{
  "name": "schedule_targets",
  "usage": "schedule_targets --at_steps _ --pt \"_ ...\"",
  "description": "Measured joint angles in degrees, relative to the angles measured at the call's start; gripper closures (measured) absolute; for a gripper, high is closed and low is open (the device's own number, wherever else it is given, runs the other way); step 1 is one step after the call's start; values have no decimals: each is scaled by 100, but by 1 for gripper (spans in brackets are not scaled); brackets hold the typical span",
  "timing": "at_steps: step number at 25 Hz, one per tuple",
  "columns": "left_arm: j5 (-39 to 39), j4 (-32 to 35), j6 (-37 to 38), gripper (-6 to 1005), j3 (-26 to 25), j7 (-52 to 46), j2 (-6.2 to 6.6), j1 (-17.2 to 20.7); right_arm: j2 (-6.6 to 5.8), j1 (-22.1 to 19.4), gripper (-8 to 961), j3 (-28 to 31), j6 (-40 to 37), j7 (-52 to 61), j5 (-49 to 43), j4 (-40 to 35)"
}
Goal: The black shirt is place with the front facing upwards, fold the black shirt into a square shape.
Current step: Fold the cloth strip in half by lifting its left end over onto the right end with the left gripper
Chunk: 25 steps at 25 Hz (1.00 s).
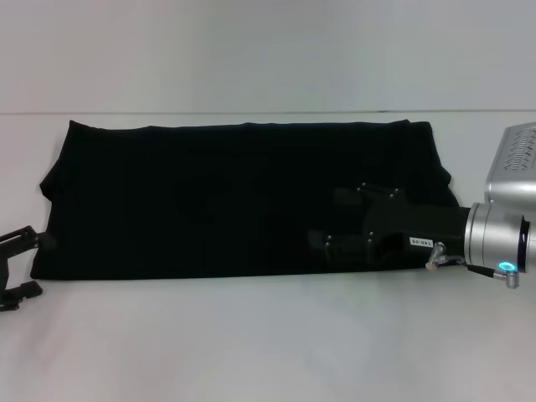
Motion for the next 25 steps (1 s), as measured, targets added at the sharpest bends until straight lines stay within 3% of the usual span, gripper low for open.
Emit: schedule_targets --at_steps 20,25 --pt "18 -212 -660 141 381 -76 -16 -474 5 -10 5 1 -49 -5 13 80" --pt "70 -202 -716 165 415 -219 36 -511 8 -9 5 21 -56 -5 14 87"
